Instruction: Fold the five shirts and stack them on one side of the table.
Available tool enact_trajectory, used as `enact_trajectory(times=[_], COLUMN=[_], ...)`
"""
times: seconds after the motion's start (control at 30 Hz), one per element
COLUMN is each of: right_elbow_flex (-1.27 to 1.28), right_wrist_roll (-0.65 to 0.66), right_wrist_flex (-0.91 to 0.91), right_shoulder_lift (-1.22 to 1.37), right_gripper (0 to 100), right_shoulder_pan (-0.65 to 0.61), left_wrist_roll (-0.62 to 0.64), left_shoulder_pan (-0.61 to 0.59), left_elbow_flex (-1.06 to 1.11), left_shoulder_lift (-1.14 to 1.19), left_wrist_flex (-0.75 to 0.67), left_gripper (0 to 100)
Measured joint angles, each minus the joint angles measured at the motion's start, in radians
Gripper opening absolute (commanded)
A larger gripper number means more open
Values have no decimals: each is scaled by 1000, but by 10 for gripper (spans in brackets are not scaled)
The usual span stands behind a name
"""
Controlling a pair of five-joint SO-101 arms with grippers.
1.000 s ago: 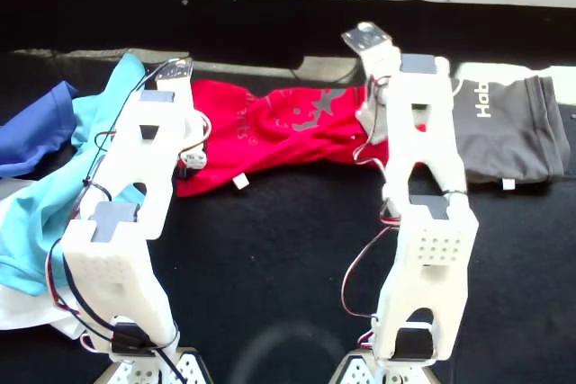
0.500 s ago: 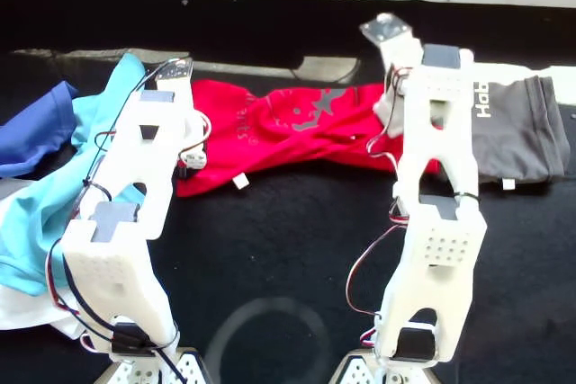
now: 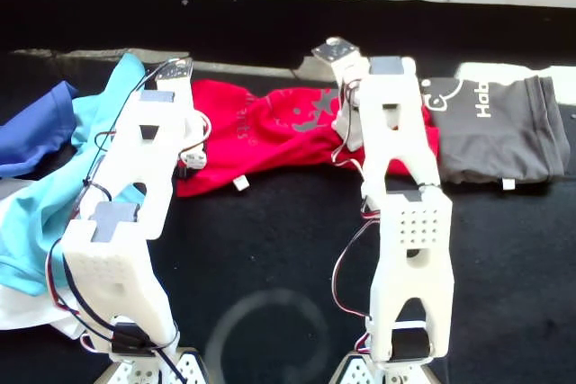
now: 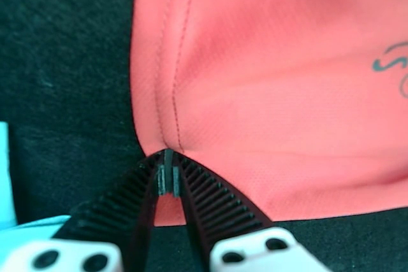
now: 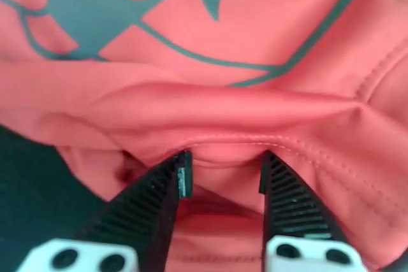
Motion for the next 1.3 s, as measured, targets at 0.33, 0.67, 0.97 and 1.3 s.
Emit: enact_trajectory(times=[0.33, 0.67, 0.97, 1.3], right_elbow_flex=[0, -115, -308, -436], right_wrist_roll=[-144, -385, -387, -141], right_wrist_flex=[-381, -468, -290, 106], right_shoulder_lift=[44, 54, 54, 52], right_gripper=[173, 173, 173, 173], right_shoulder_pan=[0, 29, 97, 120], left_wrist_roll=[0, 0, 0, 0], left_shoulder_pan=[0, 0, 0, 0], left_elbow_flex=[0, 0, 0, 0], left_shoulder_lift=[0, 0, 0, 0], left_wrist_flex=[0, 0, 0, 0], left_gripper=[10, 10, 10, 10])
